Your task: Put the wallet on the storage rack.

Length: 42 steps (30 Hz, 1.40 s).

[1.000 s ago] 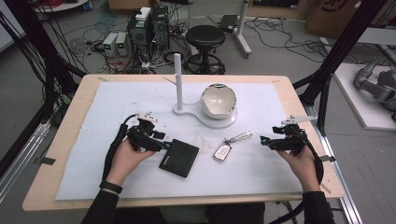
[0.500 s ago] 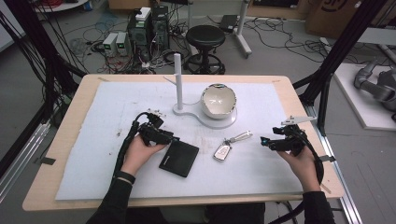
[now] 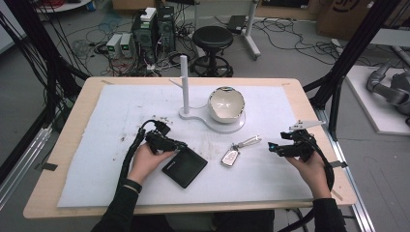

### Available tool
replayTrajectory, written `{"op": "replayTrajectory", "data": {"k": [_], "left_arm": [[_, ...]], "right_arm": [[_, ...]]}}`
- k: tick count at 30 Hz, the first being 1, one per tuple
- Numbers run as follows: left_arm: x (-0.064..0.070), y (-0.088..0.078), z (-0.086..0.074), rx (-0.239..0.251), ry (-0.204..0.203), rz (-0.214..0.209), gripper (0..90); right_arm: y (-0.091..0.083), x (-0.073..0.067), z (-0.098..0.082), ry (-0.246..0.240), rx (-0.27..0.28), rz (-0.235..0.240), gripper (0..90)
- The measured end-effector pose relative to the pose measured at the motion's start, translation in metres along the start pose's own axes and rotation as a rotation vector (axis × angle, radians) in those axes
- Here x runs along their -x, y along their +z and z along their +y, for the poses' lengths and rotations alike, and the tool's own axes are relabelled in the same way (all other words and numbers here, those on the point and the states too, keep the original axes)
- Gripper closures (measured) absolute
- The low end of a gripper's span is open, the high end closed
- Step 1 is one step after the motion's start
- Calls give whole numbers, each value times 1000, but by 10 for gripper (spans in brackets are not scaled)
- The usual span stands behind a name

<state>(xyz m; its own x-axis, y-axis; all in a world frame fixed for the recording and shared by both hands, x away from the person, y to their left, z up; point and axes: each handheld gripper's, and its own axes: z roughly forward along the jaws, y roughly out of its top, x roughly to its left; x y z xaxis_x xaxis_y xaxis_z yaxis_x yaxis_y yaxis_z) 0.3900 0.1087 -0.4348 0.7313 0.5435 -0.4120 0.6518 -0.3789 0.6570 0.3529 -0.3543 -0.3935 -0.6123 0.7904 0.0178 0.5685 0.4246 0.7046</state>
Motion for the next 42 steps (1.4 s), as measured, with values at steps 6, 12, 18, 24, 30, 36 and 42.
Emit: {"op": "replayTrajectory", "data": {"k": [6,12,18,24,30,36,42], "left_arm": [[7,-5,3,29,26,-45,819],[9,-11,-1,-11,-2,70,681],[23,-35,-24,-21,-47,136,558],[31,-53,-54,-11,-139,127,548],[31,-50,-66,5,-199,119,526],[47,-41,-66,-13,-126,139,639],[46,-37,-68,22,-90,101,706]], "right_arm": [[1,0,0,-5,-1,-2,267],[1,-1,0,-5,-3,0,267],[1,0,-1,-9,-5,2,267],[1,-2,1,-13,-3,2,266],[3,-5,2,-19,-7,5,266],[6,-5,3,-32,-11,10,266],[6,-5,2,-28,-16,7,266]]}}
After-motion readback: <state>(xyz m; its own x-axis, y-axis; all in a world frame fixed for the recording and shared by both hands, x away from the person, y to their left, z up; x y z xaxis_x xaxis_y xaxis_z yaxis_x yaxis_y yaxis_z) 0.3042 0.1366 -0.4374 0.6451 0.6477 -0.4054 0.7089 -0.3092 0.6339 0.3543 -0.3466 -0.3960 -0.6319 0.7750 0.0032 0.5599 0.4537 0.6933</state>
